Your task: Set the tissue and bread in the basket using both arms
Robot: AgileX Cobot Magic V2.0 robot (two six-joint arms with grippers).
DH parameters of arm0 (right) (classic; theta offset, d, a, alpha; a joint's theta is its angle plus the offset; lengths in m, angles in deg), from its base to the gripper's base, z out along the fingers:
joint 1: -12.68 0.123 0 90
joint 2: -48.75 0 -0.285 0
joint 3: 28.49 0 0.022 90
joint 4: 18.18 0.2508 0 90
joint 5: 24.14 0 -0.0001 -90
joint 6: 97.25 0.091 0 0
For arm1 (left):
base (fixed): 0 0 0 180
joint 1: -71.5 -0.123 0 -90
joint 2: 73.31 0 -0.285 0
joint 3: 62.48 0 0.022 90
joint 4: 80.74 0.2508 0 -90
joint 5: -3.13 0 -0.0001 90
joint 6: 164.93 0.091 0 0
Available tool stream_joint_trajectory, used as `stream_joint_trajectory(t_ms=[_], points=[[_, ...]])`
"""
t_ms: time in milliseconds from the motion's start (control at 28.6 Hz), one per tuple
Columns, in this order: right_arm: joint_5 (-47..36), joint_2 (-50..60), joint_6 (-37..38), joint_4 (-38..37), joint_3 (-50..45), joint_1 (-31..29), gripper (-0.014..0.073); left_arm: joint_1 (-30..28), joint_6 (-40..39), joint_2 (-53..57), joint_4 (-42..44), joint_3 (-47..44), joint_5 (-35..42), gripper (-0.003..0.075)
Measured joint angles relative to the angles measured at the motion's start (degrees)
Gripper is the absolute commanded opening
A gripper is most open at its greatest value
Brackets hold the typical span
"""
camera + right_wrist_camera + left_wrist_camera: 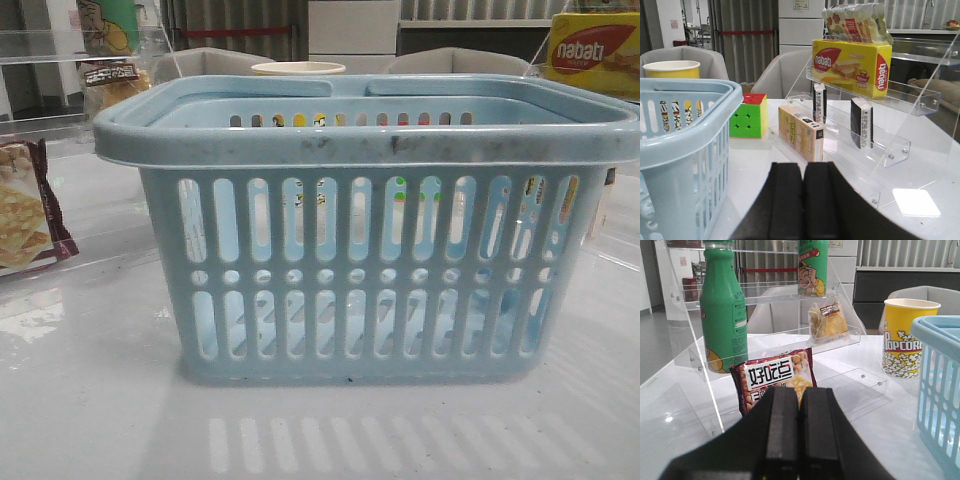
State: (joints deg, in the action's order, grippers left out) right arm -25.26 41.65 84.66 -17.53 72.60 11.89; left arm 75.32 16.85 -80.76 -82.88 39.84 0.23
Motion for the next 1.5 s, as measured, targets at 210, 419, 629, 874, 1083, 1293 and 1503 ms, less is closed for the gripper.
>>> stream_joint_trajectory(t_ms=[210,419,629,874,1083,1293,1503], points=[[0.0,0.0,0.0,0.0,0.0,0.0,0.0056,0.0,0.0,0.0,0.0,0.0,0.0,0.0091],[0.0,0.0,0.0,0.0,0.0,0.0,0.0056,0.0,0.0,0.0,0.0,0.0,0.0,0.0091],[0.0,0.0,0.0,0.0,0.0,0.0,0.0056,0.0,0.0,0.0,0.0,0.0,0.0,0.0091],[-0.46,0.0,0.0,0.0,0.0,0.0,0.0056,0.0,0.0,0.0,0.0,0.0,0.0,0.0091],[-0.65,0.0,0.0,0.0,0.25,0.0,0.0056,0.0,0.0,0.0,-0.36,0.21,1.57,0.0091],[4.52,0.0,0.0,0.0,9.54,0.0,0.0056,0.0,0.0,0.0,-0.44,7.76,2.06,0.0091],[13.17,-1.8,0.0,0.0,23.53,0.0,0.0056,0.0,0.0,-0.76,-0.44,20.7,-1.9,0.0091]])
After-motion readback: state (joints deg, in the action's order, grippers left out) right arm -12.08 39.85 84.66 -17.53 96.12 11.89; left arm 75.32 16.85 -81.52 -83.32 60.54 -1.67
